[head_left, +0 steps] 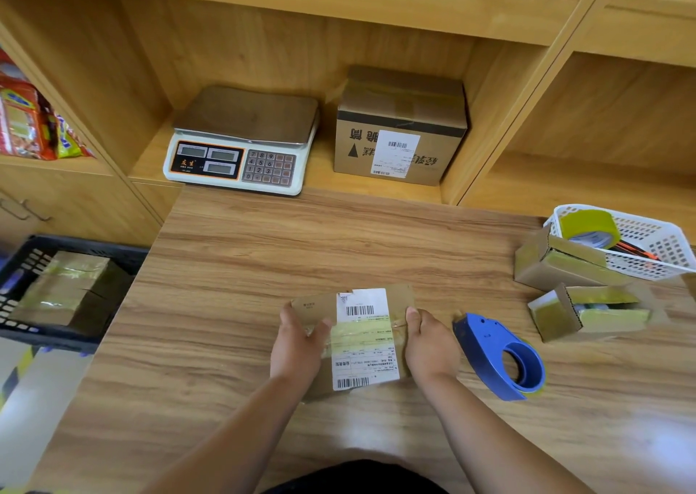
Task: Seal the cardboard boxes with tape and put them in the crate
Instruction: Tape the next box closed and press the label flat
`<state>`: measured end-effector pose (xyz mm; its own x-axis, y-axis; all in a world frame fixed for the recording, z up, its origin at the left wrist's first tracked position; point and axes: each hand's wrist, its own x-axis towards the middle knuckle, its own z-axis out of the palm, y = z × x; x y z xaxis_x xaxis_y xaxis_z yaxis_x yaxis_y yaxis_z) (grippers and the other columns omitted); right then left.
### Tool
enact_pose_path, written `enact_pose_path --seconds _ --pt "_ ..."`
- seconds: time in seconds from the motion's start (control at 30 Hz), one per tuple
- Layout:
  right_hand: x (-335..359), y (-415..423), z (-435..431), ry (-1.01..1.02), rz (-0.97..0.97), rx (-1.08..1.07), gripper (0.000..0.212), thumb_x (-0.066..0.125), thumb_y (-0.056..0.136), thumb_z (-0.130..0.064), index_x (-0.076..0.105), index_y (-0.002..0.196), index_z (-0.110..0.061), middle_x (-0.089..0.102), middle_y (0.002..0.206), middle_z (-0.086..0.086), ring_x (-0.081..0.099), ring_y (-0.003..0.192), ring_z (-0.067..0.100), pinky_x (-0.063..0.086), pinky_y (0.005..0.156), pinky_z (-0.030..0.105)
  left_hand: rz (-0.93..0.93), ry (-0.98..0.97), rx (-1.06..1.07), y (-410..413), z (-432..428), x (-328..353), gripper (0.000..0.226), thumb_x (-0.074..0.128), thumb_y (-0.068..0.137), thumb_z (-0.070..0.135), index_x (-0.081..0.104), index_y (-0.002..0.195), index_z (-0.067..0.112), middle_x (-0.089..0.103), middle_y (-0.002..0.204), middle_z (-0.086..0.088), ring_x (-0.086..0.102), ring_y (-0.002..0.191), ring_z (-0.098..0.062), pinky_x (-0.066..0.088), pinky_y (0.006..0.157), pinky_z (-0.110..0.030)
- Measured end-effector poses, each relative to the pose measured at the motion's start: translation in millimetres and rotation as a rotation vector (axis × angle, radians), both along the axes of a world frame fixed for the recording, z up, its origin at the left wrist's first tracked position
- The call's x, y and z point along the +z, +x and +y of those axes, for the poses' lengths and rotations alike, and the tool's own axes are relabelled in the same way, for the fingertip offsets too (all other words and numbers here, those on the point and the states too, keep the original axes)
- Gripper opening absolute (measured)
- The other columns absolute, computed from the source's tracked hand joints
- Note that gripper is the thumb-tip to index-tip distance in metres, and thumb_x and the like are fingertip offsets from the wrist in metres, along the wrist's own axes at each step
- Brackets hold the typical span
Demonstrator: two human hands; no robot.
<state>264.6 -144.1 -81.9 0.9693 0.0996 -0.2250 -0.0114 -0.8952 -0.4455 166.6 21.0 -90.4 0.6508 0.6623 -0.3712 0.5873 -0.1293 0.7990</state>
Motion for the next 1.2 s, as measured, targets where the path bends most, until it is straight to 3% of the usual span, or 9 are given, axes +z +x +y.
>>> enact_pose_path --seconds 0.1,0.27,0.43,0.63,0.77,0.9,1.0,1.07,1.2 --pt "-0.1 -0.1 -0.2 0.048 0.024 -0.031 0.046 0.024 0.102 -0.040 0.061 0.094 -0.014 0.065 0.083 0.007 0.059 0.083 0.029 0.044 0.070 0.034 0.002 0.012 0.001 -0.3 -0.9 -0.1 0.038 0.058 0.092 0.031 0.037 0.120 0.016 0.053 0.087 0.013 0.052 0.080 -0.016 0.036 0.066 -0.027" --pt "2.9 -0.9 -3.4 0.178 0.081 -0.080 0.044 0.029 0.101 -0.040 0.063 0.093 -0.013 0.065 0.084 0.008 0.060 0.086 0.030 0.043 0.071 0.035 0.019 0.029 -0.012 -0.8 -0.6 0.3 0.037 0.043 0.099 0.030 0.034 0.129 0.010 0.058 0.113 -0.010 0.052 0.086 -0.023 0.037 0.073 -0.029" --pt "6.3 -19.0 -12.5 0.325 0.044 -0.057 0.026 0.053 0.093 -0.040 0.065 0.108 -0.022 0.071 0.095 0.004 0.062 0.094 0.028 0.043 0.075 0.031 0.031 0.034 0.007 -1.5 -1.6 2.2 0.047 0.031 0.102 0.032 0.025 0.142 0.010 0.056 0.122 -0.015 0.054 0.101 -0.030 0.035 0.075 -0.030" --pt "15.7 -32.6 -9.6 0.349 -0.023 -0.080 0.018 0.057 0.090 -0.038 0.064 0.089 -0.022 0.065 0.069 0.002 0.059 0.070 0.025 0.049 0.070 0.038 0.015 0.026 0.023 -6.4 -1.9 4.5 0.046 0.029 0.102 0.034 0.027 0.141 0.011 0.054 0.126 -0.016 0.053 0.110 -0.035 0.033 0.078 -0.032" --pt "34.3 -26.9 -1.6 0.342 -0.110 -0.057 0.034 0.056 0.087 -0.043 0.064 0.112 -0.022 0.066 0.085 0.009 0.059 0.091 0.031 0.048 0.076 0.039 -0.035 0.001 0.042 -11.1 -5.2 9.4 0.052 0.038 0.099 0.032 0.025 0.142 0.005 0.045 0.137 -0.018 0.043 0.124 -0.032 0.035 0.097 -0.034" --pt "58.8 -15.8 5.2 0.322 -0.202 -0.011 0.046 0.063 0.085 -0.040 0.058 0.130 -0.029 0.069 0.111 -0.001 0.035 0.134 0.023 0.033 0.105 0.036 -0.004 0.043 0.017 -11.4 -9.1 14.8 0.076 0.048 0.096 0.029 0.000 0.150 0.005 0.016 0.156 -0.016 0.013 0.144 -0.027 0.013 0.118 -0.039" --pt "74.2 -9.0 9.4 0.394 -0.408 0.169 0.044 0.071 0.083 -0.030 0.062 0.125 -0.021 0.067 0.118 -0.001 0.025 0.130 -0.015 0.014 0.115 0.026 -0.064 0.075 0.026 -2.1 -6.6 26.1 0.090 0.062 0.088 0.026 -0.001 0.151 0.008 0.009 0.158 -0.010 0.005 0.145 -0.022 0.009 0.119 -0.039" --pt "80.6 -8.1 11.2 0.367 -0.518 0.342 0.043 0.075 0.079 -0.024 0.065 0.120 -0.015 0.064 0.124 0.000 0.040 0.124 -0.010 0.009 0.117 0.025 -0.200 0.033 0.084 5.7 -1.9 39.0 0.091 0.066 0.086 0.027 0.003 0.151 0.013 0.011 0.158 -0.006 0.006 0.145 -0.019 0.011 0.118 -0.038" --pt "75.9 -13.9 10.3 0.330 -0.654 0.538 0.041 0.082 0.070 -0.011 0.071 0.110 -0.010 0.065 0.120 0.002 0.052 0.122 0.010 0.016 0.116 0.040 -0.456 0.010 0.036 18.7 12.7 71.4 0.090 0.069 0.082 0.027 0.011 0.150 0.030 0.016 0.154 0.007 0.017 0.137 -0.007 0.019 0.112 -0.035"
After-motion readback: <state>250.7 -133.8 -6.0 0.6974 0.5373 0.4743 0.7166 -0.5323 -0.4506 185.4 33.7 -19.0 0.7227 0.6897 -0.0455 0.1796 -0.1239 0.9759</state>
